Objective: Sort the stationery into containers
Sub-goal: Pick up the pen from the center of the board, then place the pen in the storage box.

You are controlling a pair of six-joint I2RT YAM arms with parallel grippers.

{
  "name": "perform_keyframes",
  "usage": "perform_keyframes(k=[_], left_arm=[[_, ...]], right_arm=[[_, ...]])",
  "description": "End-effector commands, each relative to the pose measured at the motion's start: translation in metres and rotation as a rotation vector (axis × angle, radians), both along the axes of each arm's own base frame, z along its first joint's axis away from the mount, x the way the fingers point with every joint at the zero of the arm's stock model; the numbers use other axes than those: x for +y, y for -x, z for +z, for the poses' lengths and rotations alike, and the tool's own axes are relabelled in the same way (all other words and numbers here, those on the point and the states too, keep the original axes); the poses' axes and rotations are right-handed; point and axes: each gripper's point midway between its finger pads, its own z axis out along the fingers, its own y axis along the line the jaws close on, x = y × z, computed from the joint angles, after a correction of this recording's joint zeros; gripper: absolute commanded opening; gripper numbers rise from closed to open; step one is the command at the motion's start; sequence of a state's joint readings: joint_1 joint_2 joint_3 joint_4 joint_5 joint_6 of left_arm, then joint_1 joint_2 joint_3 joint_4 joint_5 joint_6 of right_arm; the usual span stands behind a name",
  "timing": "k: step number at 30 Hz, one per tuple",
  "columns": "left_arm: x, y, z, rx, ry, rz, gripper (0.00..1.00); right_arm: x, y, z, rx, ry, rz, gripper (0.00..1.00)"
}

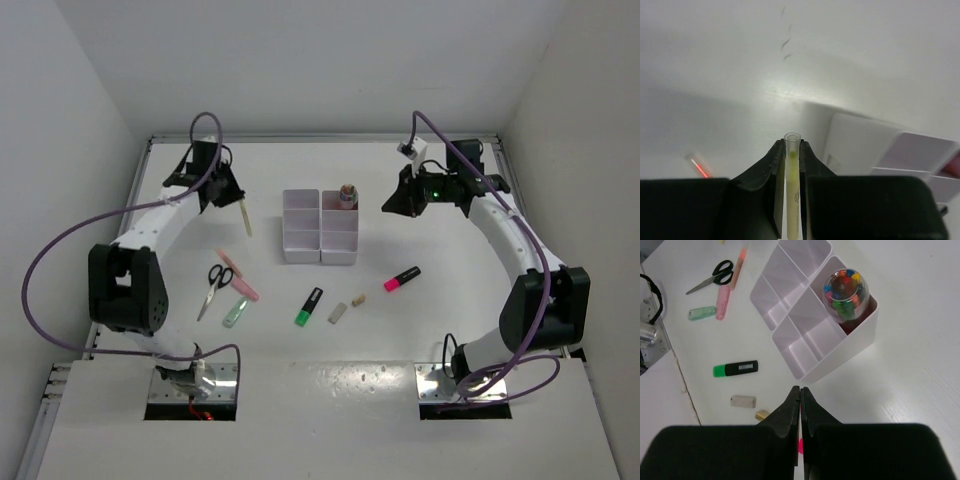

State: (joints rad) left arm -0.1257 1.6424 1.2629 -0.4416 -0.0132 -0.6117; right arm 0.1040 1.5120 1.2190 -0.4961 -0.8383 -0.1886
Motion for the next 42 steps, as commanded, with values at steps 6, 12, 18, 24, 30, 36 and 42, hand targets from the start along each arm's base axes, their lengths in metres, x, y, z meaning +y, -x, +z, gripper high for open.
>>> perform_keyframes(k=[6, 12, 18, 24, 30, 36, 42], left_arm=[[-0.084, 0.003, 0.182, -0.625, 0.136, -0.186, 0.0], [-0.134, 0.031, 0.229, -0.989, 0.023, -0.368, 0.0], [-0.155, 0.017, 0.222, -1.109, -0.097, -0.447, 0.0], [-0.168, 0.01, 0.202, -1.204, -0.151, -0.456, 0.0], [-0.192, -0.01, 0.163, -1.154, -0.168, -0.526, 0.0], [-0.2, -0.026, 0.144, -1.127, -0.178, -0.524, 0.0], [-0.204, -0.03, 0.13, -1.105, -0.18, -0.541, 0.0]], right_arm=[[0.004, 0.008, 0.009, -0.024, -0.051, 0.057, 0.04], [0.001, 0.003, 0.003, -0.03, -0.044, 0.055, 0.04], [0.001, 0.001, -0.007, -0.009, -0.039, 0.059, 0.04], [-0.001, -0.002, -0.013, 0.013, -0.045, 0.055, 0.04], [-0.002, 0.0, -0.011, -0.002, -0.038, 0.064, 0.08], [-0.007, -0.002, -0.01, -0.01, -0.042, 0.055, 0.08], [-0.012, 0.0, -0.012, 0.0, -0.053, 0.054, 0.09]])
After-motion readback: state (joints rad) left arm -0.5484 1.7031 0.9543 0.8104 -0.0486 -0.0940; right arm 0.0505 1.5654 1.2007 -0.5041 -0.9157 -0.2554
